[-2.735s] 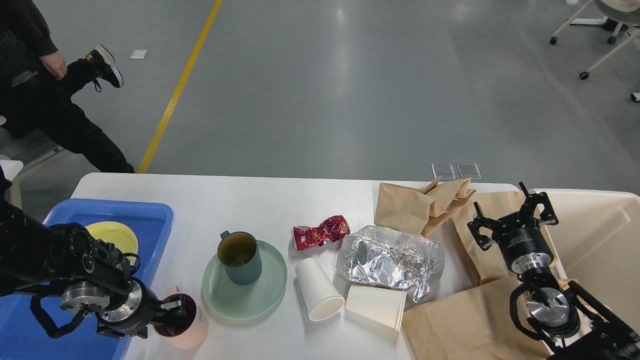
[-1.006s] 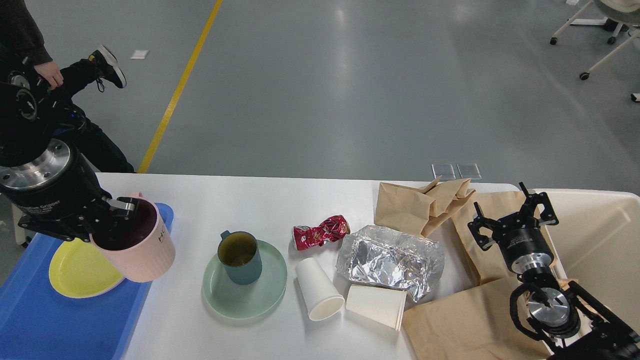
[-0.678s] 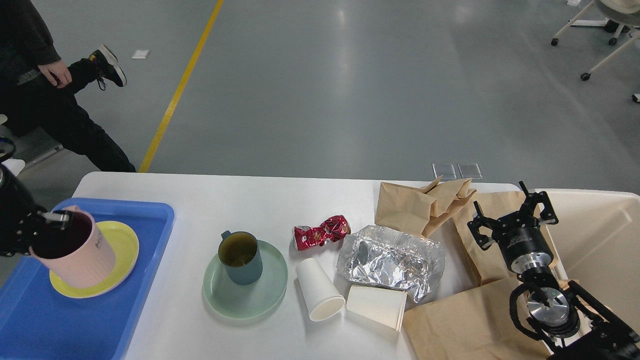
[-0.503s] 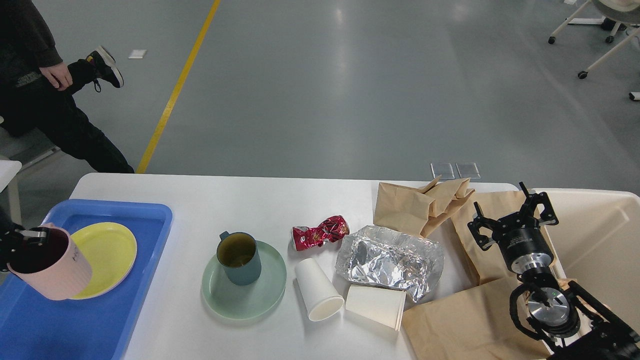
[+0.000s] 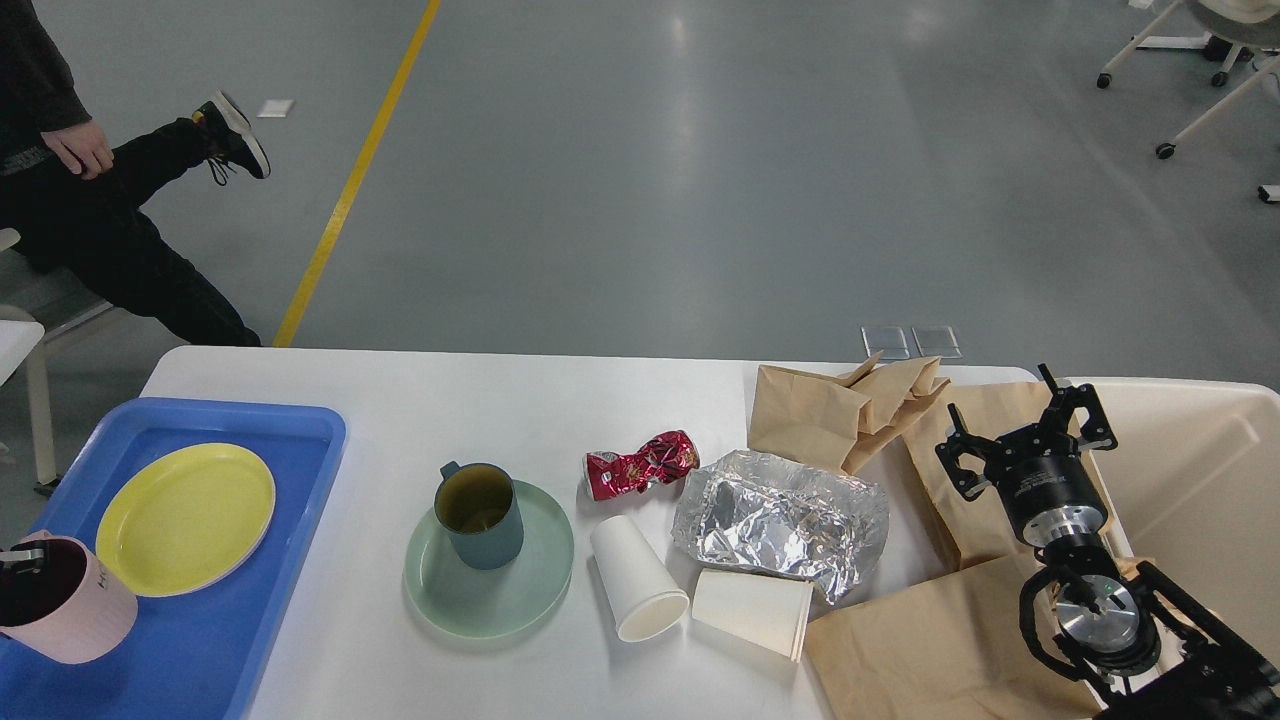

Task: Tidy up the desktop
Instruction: 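Lift the pink cup and set it in the tray corner nearest the robot, then open the left gripper and withdraw it from the pink cup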

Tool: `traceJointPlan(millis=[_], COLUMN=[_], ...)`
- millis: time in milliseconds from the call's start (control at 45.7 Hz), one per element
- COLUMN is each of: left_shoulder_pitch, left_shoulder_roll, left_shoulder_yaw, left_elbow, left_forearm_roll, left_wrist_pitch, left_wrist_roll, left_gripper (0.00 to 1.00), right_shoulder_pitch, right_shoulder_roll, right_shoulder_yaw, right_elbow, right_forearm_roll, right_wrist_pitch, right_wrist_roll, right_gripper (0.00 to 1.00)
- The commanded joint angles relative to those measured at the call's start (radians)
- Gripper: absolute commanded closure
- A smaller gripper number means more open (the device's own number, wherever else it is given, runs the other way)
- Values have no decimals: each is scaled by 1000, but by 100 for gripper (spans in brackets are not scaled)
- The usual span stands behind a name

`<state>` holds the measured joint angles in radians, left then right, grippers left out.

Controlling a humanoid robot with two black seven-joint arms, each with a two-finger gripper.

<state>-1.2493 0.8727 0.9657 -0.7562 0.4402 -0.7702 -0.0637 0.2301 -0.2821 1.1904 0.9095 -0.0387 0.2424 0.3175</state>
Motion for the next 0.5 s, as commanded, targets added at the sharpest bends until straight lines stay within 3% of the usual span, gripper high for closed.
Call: traceJointPlan(millis=[0,481], left_shoulder_pitch=[14,152], left_shoulder_roll=[3,49], left_shoulder_yaw=[-5,-48], left_elbow=[9,61], left_forearm_roll=[17,18], left_wrist_pitch=[6,129], left_wrist_roll=[-24,-45], left_gripper=[99,98], right_shoulder_pitch=[0,0], right_shoulder_roll=[0,0], right_shoulder_yaw=[0,0], right_elbow=[0,0], right_forearm_roll=[0,0], right_wrist_pitch=[0,0], right_wrist_roll=[0,0], right_gripper=[0,0])
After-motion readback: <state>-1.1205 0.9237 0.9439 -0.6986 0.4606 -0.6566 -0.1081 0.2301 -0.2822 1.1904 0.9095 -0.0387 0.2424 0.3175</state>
